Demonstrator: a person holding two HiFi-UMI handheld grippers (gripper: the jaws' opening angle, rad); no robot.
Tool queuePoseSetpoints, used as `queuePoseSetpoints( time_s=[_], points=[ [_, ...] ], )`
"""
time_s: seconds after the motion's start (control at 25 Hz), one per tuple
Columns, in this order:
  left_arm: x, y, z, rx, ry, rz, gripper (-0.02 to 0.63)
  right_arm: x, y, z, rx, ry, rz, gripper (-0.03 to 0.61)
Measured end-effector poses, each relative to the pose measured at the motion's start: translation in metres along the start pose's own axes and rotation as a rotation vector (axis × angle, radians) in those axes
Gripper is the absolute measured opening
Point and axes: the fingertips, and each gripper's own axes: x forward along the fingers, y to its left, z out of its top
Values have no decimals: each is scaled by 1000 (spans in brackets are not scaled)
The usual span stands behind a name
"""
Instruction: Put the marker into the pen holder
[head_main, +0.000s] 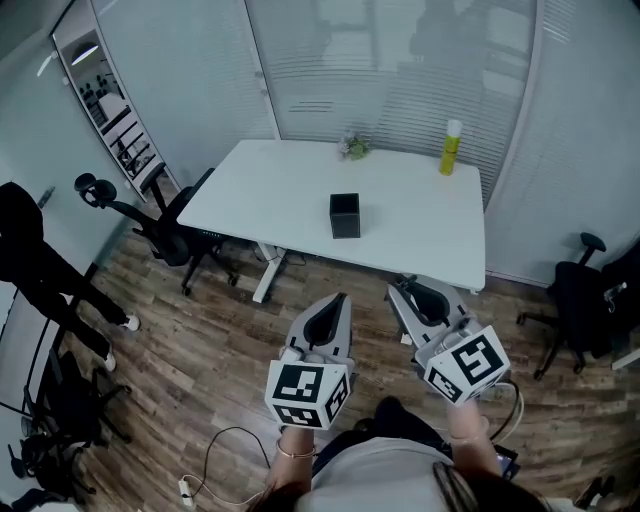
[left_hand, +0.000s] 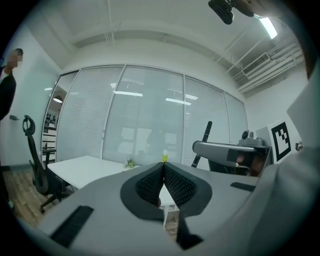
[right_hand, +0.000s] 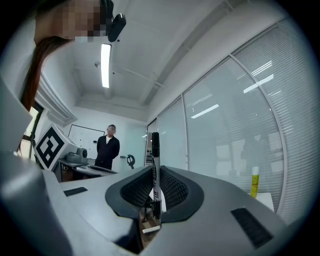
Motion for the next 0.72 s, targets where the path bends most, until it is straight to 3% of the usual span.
queuePoseSetpoints(
  time_s=[0.72],
  points=[
    [102,52,9,8,5,0,18,88,-77,-16,-4,-16,22,67]
  ],
)
